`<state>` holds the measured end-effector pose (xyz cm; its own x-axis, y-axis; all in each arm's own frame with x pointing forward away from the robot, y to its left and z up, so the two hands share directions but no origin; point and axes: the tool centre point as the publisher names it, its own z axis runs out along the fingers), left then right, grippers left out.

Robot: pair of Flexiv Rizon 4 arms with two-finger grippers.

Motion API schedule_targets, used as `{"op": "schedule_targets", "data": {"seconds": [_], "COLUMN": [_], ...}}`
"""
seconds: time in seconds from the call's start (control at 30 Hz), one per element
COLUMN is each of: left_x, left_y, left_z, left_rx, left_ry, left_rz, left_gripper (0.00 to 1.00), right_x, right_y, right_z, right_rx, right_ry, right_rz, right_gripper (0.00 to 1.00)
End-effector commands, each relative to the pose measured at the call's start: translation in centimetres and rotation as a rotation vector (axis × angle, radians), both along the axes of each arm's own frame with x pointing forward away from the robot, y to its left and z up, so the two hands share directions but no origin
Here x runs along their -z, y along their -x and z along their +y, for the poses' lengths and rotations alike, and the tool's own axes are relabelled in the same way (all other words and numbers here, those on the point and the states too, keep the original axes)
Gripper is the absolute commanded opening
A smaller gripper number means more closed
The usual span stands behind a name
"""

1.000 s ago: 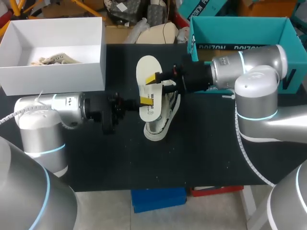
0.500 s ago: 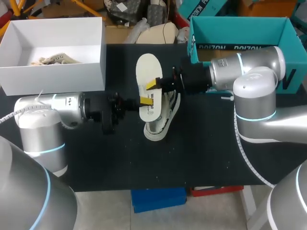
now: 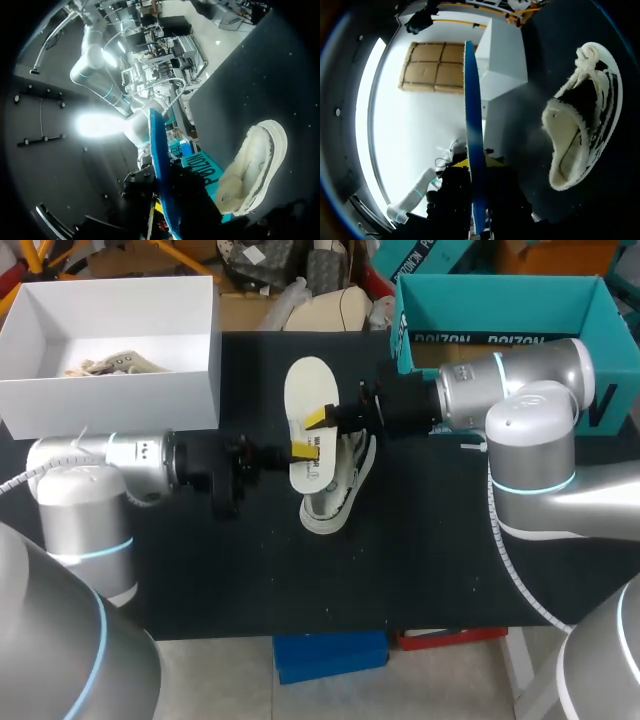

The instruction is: Take the shoe out of the shoebox, open the shoe tongue, remove and reinsert the insole, then place the shoe into the shoebox

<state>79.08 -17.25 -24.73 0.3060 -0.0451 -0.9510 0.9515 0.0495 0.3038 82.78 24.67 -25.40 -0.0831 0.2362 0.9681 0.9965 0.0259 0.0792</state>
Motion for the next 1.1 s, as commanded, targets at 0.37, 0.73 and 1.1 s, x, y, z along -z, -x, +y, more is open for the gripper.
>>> {"op": "schedule_targets", "data": {"seconds": [0.37,0.73,1.1], "left_x": [-2.6,-5.7,-7.4], "left_y": [1.5,0.7,0.6], "left_z": [7.0,6.6,6.2], "left_rx": [-0.153,-0.240,-0.270], "left_ry": [-0.402,-0.522,-0.477], "left_rz": [-0.129,-0.151,-0.147], "left_gripper": [1.00,1.00,1.00], "right_x": [0.1,0.1,0.1], "right_y": [0.0,0.0,0.0], "right_z": [0.2,0.2,0.2], "right_rx": [0.003,0.003,0.003], "right_ry": [0.001,0.001,0.001], "right_rz": [0.000,0.000,0.000], "right_gripper": [0.00,0.00,0.00]}}
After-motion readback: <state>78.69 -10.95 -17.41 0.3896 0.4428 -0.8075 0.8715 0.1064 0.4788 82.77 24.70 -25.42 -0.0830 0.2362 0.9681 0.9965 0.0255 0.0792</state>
